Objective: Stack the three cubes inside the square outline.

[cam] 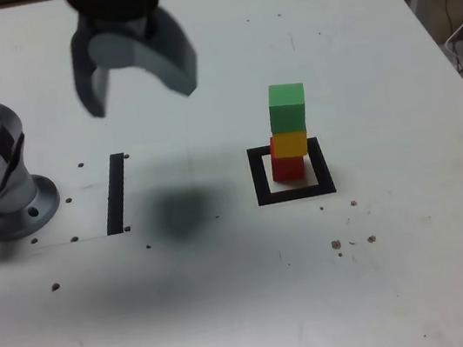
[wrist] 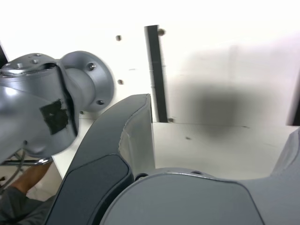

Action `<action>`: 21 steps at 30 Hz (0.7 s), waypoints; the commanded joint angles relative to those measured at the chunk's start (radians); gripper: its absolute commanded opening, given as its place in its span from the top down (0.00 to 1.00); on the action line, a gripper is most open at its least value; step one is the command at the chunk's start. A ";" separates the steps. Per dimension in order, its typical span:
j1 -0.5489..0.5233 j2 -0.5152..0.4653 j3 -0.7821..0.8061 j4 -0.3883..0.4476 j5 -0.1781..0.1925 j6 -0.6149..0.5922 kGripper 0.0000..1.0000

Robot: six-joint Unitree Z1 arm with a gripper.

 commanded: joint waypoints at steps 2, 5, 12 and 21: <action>0.001 -0.025 0.089 -0.051 -0.014 -0.005 0.00; 0.001 -0.039 0.176 -0.109 -0.033 -0.008 0.00; 0.001 -0.053 0.342 -0.237 -0.073 -0.010 0.00; 0.002 -0.047 0.434 -0.333 -0.102 -0.010 0.00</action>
